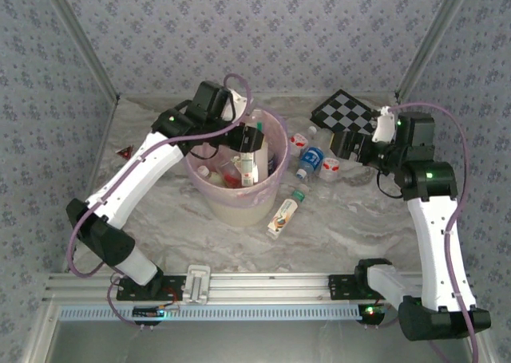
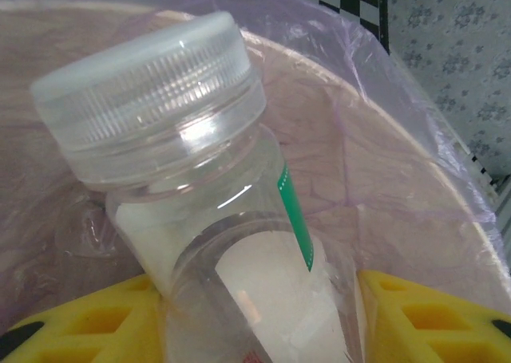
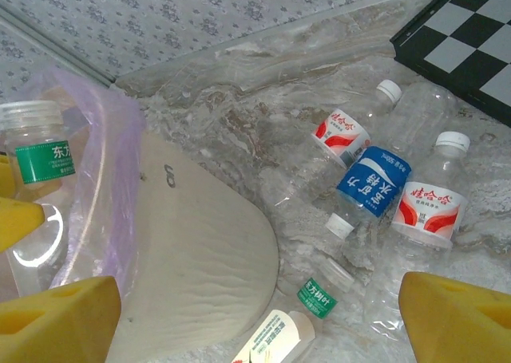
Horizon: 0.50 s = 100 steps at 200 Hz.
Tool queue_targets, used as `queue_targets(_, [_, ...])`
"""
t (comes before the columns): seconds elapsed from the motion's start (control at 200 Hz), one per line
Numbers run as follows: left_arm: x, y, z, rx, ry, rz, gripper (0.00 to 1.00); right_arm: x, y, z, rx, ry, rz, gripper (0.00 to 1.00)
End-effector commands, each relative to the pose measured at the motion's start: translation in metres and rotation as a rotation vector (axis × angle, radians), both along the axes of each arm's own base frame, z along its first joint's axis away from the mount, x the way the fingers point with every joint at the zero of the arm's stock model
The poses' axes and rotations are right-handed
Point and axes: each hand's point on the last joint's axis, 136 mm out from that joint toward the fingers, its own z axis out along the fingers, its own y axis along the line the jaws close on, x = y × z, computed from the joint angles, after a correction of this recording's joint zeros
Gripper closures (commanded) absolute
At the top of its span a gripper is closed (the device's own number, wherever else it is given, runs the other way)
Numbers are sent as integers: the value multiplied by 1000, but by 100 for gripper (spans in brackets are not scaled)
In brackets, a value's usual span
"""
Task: Put the plastic bottles in the bin
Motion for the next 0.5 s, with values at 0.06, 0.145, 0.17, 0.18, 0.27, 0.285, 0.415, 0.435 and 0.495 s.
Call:
queue_targets(0.06, [-13,4,-17,80,31,-32,47,1,-4,-18,-10,50,-22,8])
queue_targets(0.145, [-15,2,3,35,-15,-43,29,2,-4,-22,-11,63,-22,8])
queue_targets(0.17, [-15,3,10,25,-30,-44,26,2,-4,-24,-11,67,-21,8])
queue_targets(0.18, [-15,3,13,21,-36,-44,24,2,-4,-25,-11,69,-21,8])
queue_targets(0.27, [-16,6,35,-16,-85,-42,16,2,-4,-29,-11,81,-22,8])
queue_targets(0.285, [-16,7,39,-20,-93,-40,15,2,-4,-30,-11,84,-22,8])
queue_targets(0.415, [-10,23,54,37,-169,18,14,3,-6,-34,-21,95,-28,8])
queue_targets(0.435, [-9,25,55,50,-180,26,16,4,-6,-34,-23,95,-27,8])
queue_targets(0.495, [-6,29,57,65,-200,43,24,5,-6,-35,-24,99,-26,8])
